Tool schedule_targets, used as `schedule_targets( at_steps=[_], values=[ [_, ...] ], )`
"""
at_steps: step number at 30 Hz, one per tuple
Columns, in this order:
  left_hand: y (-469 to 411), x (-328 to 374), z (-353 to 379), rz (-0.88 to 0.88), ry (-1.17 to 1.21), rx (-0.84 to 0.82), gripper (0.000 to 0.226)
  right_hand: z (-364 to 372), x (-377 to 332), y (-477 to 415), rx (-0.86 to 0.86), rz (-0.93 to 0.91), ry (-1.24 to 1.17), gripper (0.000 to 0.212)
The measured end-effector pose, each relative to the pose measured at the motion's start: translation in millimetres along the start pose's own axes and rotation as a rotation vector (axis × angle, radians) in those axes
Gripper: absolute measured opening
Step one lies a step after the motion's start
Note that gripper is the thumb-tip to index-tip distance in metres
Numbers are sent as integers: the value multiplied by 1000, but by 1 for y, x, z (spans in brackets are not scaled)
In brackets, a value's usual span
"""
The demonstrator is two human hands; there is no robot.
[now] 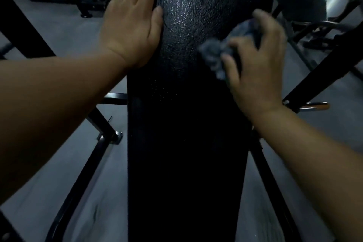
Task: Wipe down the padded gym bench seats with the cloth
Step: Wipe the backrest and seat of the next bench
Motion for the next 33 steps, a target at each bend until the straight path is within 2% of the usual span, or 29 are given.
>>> schedule_targets(
  at_steps=[2,3,4,6,8,9,11,13,15,17,19,20,22,24,26,28,30,31,33],
  values=[
    [1,0,-1,-2,-4,4,60,11,-23,-14,173,140,-41,24],
    [1,2,-1,8,3,2,60,21,-40,-6,202,133,-71,29],
    [2,4,-2,17,7,1,59,34,-57,16,154,70,-95,36],
    [0,5,-4,19,2,5,59,49,-79,75,-76,-70,-70,47],
    [0,5,-5,6,-2,-11,60,35,-62,110,-188,-77,30,54],
    [0,5,-5,-1,-1,-19,60,25,-47,108,-171,-41,70,58],
    [1,3,-5,2,5,-15,61,16,-26,76,-70,162,88,66],
    [2,3,-6,11,19,-7,62,23,-34,40,48,334,63,72],
    [2,4,-5,17,31,8,62,41,-62,40,50,317,79,68],
    [2,3,-4,7,30,13,62,54,-80,81,-97,205,102,64],
    [2,3,-7,4,33,-1,62,40,-69,118,-220,161,213,62],
    [2,4,-7,2,27,-17,62,29,-53,118,-213,173,251,62],
    [0,4,-5,-10,-13,-51,60,21,-26,87,-122,320,266,63],
    [2,7,-4,-11,-24,-60,58,30,-34,46,-34,411,249,66],
    [9,9,-6,-8,-8,-39,58,54,-67,46,-45,286,259,67],
    [24,11,-10,38,19,-49,59,70,-95,94,-231,39,263,65],
    [47,10,-13,126,39,-82,58,56,-85,138,-361,-104,329,64],
    [56,7,-15,167,46,-96,57,44,-68,137,-349,-94,349,64],
    [68,0,-20,213,55,-125,57,29,-39,99,-224,124,348,65]
  ],
)
Point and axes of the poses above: each hand's wrist, its own y-axis away from the middle knuckle, its own z-axis out of the palm, x = y × z, the point moved 5 cm from there along -y, towards the middle knuckle, and after that the axes turned 9 degrees about -y, right-handed, at the moved point
